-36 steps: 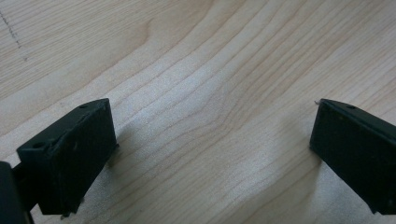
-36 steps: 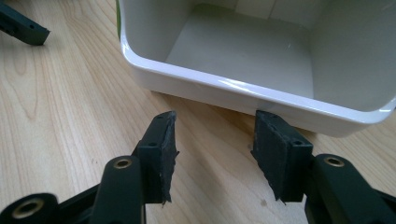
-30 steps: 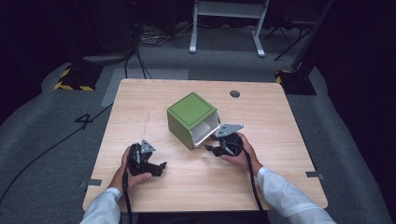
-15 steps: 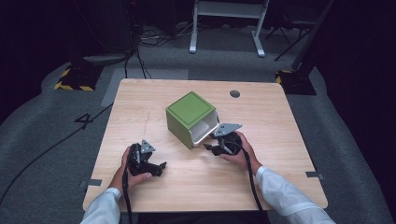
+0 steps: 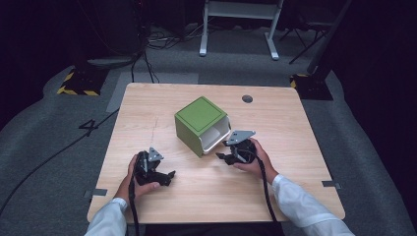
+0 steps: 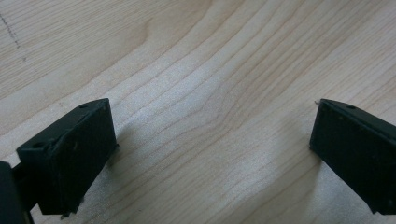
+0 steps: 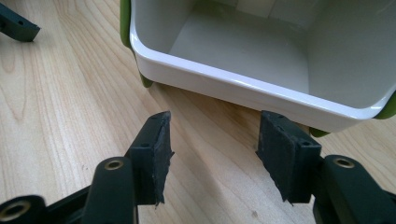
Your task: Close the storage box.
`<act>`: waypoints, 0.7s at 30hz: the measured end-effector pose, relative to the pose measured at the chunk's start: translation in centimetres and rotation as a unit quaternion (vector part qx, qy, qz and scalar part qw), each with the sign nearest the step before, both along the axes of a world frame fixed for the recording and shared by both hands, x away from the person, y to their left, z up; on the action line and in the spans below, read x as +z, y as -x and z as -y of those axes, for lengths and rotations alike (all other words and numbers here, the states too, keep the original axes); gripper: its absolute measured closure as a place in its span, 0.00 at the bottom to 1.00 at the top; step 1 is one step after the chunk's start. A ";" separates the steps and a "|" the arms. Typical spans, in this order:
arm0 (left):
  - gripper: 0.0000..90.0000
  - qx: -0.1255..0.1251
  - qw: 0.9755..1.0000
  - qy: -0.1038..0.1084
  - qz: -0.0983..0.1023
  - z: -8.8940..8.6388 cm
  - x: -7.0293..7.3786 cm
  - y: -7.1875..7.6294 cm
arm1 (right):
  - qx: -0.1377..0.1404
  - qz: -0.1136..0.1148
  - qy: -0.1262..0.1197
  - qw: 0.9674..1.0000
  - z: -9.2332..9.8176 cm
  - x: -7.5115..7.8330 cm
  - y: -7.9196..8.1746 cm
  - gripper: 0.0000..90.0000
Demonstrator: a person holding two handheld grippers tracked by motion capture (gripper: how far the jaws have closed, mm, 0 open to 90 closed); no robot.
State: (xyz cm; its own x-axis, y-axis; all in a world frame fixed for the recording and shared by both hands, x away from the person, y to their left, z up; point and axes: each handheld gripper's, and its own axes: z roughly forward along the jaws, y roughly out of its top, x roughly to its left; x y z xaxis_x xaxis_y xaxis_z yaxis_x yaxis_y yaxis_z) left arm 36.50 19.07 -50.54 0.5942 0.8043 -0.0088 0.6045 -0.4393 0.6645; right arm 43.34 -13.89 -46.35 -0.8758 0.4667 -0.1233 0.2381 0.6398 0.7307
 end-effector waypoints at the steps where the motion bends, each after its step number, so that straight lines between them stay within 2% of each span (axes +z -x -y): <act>1: 0.01 0.000 1.000 0.000 0.000 0.0 0.0 0.0 | 0.001 0.001 0.001 1.000 0.0 0.0 0.0 0.49; 10: 0.01 -0.001 1.000 -0.001 0.001 0.0 0.0 0.0 | 0.013 0.005 0.014 1.000 0.4 0.5 0.4 0.47; 21: 0.01 -0.001 1.000 -0.001 0.000 0.0 0.0 0.0 | 0.034 0.008 0.047 0.998 1.0 0.9 1.1 0.37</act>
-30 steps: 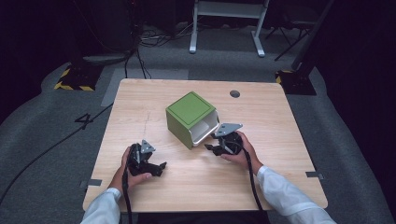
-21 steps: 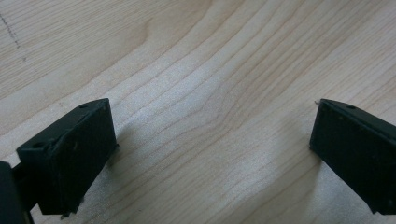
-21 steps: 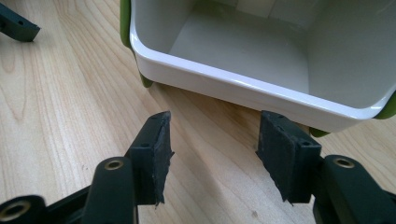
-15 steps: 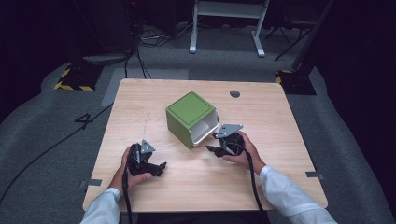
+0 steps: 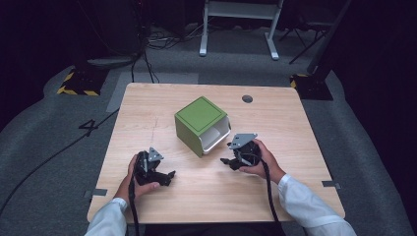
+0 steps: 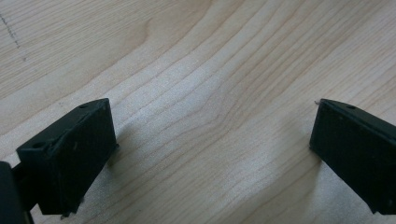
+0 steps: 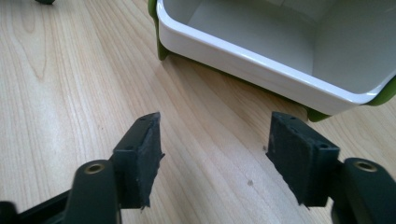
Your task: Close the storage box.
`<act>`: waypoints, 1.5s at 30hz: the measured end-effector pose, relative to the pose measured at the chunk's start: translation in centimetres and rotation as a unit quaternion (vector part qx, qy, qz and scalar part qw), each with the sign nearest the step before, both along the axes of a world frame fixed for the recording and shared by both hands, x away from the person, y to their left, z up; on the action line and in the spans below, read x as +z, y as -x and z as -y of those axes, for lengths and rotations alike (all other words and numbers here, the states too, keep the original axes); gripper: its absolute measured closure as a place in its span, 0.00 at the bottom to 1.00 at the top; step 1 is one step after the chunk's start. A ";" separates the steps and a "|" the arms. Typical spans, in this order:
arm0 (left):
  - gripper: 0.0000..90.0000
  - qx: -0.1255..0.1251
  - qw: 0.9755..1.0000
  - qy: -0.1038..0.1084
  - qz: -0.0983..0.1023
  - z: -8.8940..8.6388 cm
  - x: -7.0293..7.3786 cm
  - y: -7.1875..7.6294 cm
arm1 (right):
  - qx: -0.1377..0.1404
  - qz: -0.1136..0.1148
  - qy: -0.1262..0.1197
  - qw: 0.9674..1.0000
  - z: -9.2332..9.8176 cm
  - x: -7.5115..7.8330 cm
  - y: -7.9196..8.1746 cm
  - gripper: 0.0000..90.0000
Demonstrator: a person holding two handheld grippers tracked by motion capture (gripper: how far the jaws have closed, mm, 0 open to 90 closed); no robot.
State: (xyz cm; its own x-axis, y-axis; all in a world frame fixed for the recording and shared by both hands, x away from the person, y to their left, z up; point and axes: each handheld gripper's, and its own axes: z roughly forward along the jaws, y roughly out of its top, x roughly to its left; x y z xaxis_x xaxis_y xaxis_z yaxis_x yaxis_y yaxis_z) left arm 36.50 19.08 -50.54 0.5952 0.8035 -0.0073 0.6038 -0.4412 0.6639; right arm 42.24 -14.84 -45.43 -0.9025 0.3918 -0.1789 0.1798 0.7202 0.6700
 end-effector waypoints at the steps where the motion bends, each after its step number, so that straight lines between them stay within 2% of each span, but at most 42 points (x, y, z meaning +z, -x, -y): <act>1: 0.01 0.000 1.000 0.000 0.000 0.0 0.0 0.0 | -0.001 -0.003 0.001 1.000 0.1 0.0 0.0 0.36; 6: 0.01 0.000 1.000 0.000 0.000 0.0 0.0 0.0 | 0.001 0.001 0.009 1.000 0.8 0.3 0.4 0.31; 9: 0.01 -0.001 1.000 0.000 0.001 0.0 0.0 0.0 | -0.010 0.010 0.019 1.000 1.3 0.6 0.6 0.27; 12: 0.01 0.000 1.000 0.000 0.000 0.0 0.0 0.0 | -0.011 0.004 0.013 1.000 2.0 0.8 0.8 0.24; 16: 0.01 0.000 1.000 0.000 0.000 0.0 0.0 0.0 | -0.013 0.009 0.022 1.000 3.0 1.1 1.2 0.23; 26: 0.01 -0.001 1.000 0.001 -0.001 0.0 0.0 0.0 | -0.020 0.015 0.036 0.999 5.1 1.3 2.0 0.23; 33: 0.01 -0.001 1.000 0.000 0.000 0.0 0.0 0.0 | -0.037 0.021 0.044 0.998 6.6 1.1 2.3 0.23; 41: 0.00 -0.002 1.000 0.001 -0.001 0.0 0.0 0.0 | -0.057 0.021 0.036 0.997 8.7 0.9 2.6 0.23; 45: 0.00 -0.003 1.000 0.000 0.000 0.0 0.0 0.0 | -0.063 0.022 0.041 0.997 9.7 0.7 2.9 0.23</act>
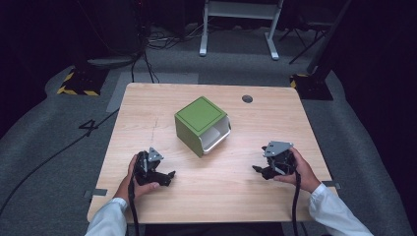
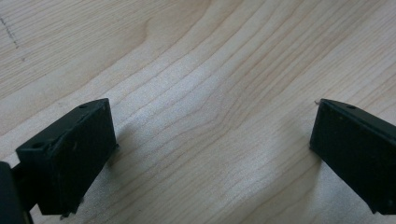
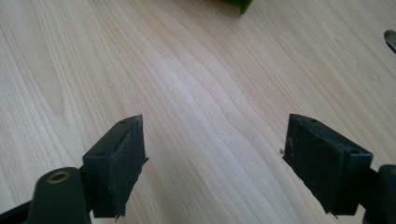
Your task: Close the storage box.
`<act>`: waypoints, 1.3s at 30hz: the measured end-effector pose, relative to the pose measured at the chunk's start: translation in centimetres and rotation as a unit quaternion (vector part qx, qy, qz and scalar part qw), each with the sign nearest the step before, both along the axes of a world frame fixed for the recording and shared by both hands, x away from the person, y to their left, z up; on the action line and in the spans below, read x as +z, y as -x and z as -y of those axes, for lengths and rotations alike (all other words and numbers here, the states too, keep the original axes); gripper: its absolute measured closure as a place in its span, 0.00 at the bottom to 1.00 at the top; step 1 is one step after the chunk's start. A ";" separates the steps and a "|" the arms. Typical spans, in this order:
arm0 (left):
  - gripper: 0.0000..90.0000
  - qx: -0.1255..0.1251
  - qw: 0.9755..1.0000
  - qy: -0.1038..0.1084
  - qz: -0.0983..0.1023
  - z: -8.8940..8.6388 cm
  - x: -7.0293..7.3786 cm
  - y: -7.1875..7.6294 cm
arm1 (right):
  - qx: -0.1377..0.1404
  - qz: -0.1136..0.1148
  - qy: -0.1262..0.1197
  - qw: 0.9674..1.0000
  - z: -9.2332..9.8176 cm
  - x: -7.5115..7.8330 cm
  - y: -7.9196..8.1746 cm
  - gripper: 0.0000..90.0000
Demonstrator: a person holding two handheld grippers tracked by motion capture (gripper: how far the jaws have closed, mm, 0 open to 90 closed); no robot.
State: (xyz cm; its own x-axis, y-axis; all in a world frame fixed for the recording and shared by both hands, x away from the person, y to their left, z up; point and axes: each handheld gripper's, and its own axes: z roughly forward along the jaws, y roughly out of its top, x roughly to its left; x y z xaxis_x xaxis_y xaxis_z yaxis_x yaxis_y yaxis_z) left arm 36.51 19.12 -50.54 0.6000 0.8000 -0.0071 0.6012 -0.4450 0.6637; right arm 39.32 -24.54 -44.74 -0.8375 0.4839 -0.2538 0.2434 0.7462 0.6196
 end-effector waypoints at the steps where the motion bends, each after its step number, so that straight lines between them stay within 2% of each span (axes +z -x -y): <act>1: 0.00 0.001 1.000 0.001 -0.001 0.0 0.0 0.0 | -0.002 0.000 0.001 1.000 0.2 0.0 0.1 0.23; 13: 0.00 -0.001 1.000 0.000 0.001 0.0 0.0 0.0 | -0.029 0.003 -0.001 1.000 3.2 -0.1 0.7 0.22; 24: 0.01 -0.004 1.000 -0.001 0.001 0.0 0.0 -0.1 | -0.058 -0.009 0.000 0.998 6.1 -1.3 1.6 0.22; 29: 0.01 -0.004 1.000 -0.001 0.001 0.0 0.0 -0.1 | -0.062 -0.013 -0.002 0.998 7.2 -1.8 1.7 0.22; 36: 0.01 -0.004 1.000 0.000 0.000 0.0 0.0 -0.1 | -0.087 -0.026 -0.016 0.996 9.3 -2.9 1.7 0.21; 39: 0.01 -0.004 1.000 0.001 -0.001 0.0 0.0 -0.1 | -0.116 -0.035 -0.027 0.992 10.8 -3.7 1.8 0.20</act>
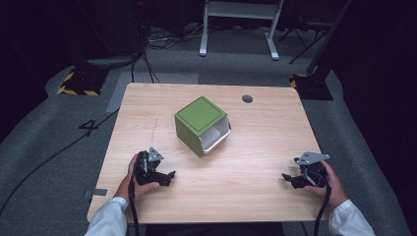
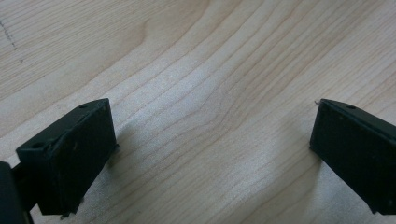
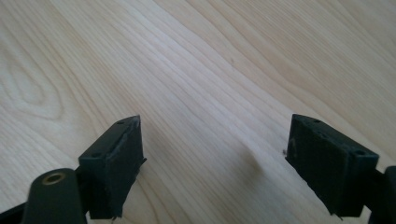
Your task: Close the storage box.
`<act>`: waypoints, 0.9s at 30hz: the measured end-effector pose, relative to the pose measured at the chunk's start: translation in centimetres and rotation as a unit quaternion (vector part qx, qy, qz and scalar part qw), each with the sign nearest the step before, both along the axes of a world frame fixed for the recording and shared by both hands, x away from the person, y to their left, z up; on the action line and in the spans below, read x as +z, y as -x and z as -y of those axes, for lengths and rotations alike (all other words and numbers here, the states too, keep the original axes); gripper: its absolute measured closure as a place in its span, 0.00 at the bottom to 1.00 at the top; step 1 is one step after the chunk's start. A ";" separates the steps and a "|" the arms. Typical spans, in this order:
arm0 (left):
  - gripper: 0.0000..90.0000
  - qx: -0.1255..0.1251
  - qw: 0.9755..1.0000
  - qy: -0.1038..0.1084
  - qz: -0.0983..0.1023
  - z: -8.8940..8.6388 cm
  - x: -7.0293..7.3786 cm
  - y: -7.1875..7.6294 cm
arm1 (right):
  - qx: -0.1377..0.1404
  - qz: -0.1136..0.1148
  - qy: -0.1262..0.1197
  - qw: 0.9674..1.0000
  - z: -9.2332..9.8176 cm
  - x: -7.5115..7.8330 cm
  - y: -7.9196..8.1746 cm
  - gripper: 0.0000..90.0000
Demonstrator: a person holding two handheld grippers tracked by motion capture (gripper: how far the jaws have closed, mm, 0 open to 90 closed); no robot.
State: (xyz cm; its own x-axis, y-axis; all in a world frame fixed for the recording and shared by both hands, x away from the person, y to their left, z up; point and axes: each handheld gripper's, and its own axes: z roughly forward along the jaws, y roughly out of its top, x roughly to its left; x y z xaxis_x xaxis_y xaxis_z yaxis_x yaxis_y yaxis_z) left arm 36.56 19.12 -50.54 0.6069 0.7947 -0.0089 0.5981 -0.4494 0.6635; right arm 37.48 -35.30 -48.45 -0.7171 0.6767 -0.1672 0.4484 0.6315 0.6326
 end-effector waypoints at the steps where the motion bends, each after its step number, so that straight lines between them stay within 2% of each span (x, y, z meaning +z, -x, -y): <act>1: 0.00 0.000 1.000 0.000 0.000 0.0 0.0 0.0 | -0.005 -0.001 -0.004 1.000 0.4 -0.1 0.1 0.20; 5: 0.01 0.000 1.000 0.000 0.000 0.0 0.0 0.0 | -0.030 -0.005 -0.030 0.999 1.7 -0.7 0.4 0.18; 6: 0.01 0.000 1.000 0.000 0.000 0.0 0.0 0.0 | -0.030 -0.005 -0.030 0.999 1.7 -0.7 0.4 0.18; 7: 0.01 0.000 1.000 0.000 0.000 0.0 0.0 0.0 | -0.040 -0.009 -0.050 0.998 2.4 -1.0 0.6 0.18; 10: 0.01 0.000 1.000 0.001 0.000 0.0 0.0 0.0 | -0.051 -0.011 -0.062 0.997 2.8 -1.2 0.7 0.18; 11: 0.01 0.000 1.000 0.000 0.000 0.0 0.0 0.0 | -0.063 -0.015 -0.083 0.994 3.2 -1.5 0.8 0.17; 13: 0.01 -0.001 1.000 0.000 0.000 0.0 0.0 0.0 | -0.070 -0.011 -0.099 0.993 3.6 -1.8 0.9 0.16; 15: 0.01 0.000 1.000 -0.001 0.000 0.0 0.0 0.0 | -0.075 -0.004 -0.102 0.992 3.6 -1.9 1.1 0.16; 27: 0.01 -0.001 1.000 0.001 0.000 0.0 0.0 0.0 | -0.078 -0.004 -0.102 0.992 3.5 -1.9 1.2 0.16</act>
